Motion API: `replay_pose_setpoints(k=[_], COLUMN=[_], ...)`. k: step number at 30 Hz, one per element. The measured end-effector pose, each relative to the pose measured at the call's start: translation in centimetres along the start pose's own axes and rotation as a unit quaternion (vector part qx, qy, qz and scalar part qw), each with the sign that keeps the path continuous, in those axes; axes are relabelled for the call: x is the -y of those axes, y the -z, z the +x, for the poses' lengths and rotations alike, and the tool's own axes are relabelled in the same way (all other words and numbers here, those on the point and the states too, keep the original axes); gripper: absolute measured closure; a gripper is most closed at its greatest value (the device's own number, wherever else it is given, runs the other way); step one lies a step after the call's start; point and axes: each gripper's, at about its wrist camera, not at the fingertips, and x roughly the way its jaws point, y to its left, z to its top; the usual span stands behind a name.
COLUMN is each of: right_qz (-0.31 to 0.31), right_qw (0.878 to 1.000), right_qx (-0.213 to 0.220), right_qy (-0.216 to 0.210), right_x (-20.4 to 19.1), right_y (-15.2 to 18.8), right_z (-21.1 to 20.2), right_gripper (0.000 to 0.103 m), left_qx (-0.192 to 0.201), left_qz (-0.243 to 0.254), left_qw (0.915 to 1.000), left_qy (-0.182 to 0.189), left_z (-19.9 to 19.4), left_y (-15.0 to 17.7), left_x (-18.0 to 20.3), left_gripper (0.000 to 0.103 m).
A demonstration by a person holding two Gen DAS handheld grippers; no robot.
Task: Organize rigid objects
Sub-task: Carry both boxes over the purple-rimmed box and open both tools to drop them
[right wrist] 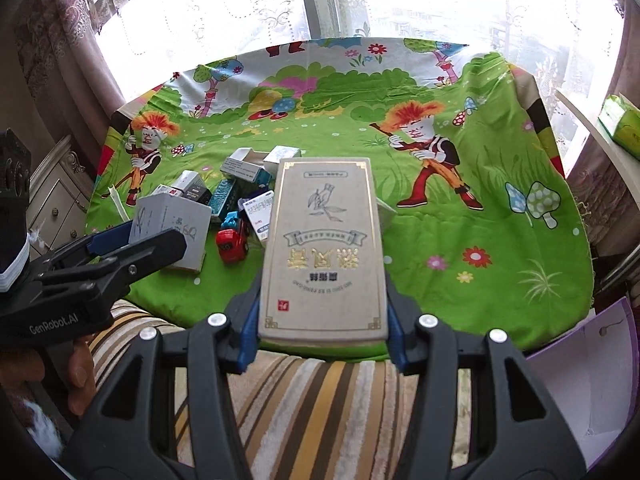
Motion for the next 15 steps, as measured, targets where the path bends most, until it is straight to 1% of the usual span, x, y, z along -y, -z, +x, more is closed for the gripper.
replay_pose_setpoints(k=[3,6,11,15], right_qz=[0.027,0.049,0.096,0.13], right_qw=[0.999,0.998,0.992,0.986], right_qx=[0.012,0.02,0.024,0.014], right_qy=[0.024,0.046,0.079,0.104], right_x=[3.1,6.2,11.0,14.4], right_y=[1.2,2.6,5.5,8.4], right_z=[-2.2,-4.3,-6.8,-7.6], right_gripper=[0.048,0.048,0.048,0.048], left_qx=[-0.008,-0.013,-0.031,-0.05], left_qz=[0.035,0.072,0.12,0.15], left_qw=[0.999,0.996,0.9884,0.9816], left_qy=[0.026,0.05,0.087,0.106], left_z=[0.1,0.3,0.7,1.7], left_y=[0.6,1.1,1.8,2.6], left_x=[3.8,7.3,12.7,16.1], left_gripper=[0.017,0.017,0.017,0.017])
